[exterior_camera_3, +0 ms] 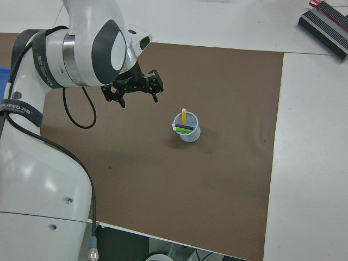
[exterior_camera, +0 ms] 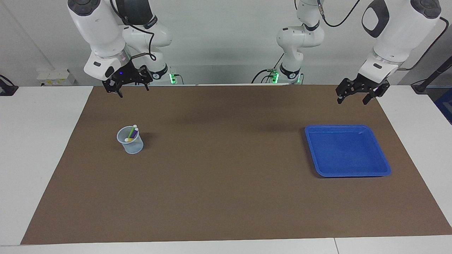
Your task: Transfer and insert pens with both arms
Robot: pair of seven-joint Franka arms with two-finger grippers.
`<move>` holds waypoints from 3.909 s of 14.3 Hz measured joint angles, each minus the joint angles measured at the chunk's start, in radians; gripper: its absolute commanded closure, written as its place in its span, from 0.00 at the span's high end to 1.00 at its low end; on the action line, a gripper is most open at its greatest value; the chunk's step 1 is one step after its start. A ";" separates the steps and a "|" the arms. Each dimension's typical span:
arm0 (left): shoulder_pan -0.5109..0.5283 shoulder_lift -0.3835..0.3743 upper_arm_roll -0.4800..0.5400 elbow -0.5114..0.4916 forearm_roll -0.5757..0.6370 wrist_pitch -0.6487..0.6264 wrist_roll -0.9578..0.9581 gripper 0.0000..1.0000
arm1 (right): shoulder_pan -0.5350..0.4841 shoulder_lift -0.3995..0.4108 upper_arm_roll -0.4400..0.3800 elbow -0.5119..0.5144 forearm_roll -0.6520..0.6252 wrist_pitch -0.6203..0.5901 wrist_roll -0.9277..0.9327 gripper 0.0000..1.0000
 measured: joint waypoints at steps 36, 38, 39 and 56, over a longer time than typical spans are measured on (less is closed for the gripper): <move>0.001 0.000 -0.006 0.036 -0.004 -0.035 -0.021 1.00 | 0.019 0.026 -0.050 0.035 0.013 0.118 0.190 1.00; 0.001 0.000 -0.006 0.036 -0.004 -0.035 -0.021 1.00 | 0.019 0.026 -0.052 0.079 0.028 0.078 0.190 1.00; 0.001 0.000 -0.006 0.036 -0.004 -0.035 -0.021 1.00 | 0.019 0.026 -0.053 0.088 0.030 0.069 0.190 1.00; 0.001 0.000 -0.006 0.036 -0.004 -0.034 -0.021 1.00 | 0.018 0.051 -0.126 0.145 0.031 0.017 0.209 1.00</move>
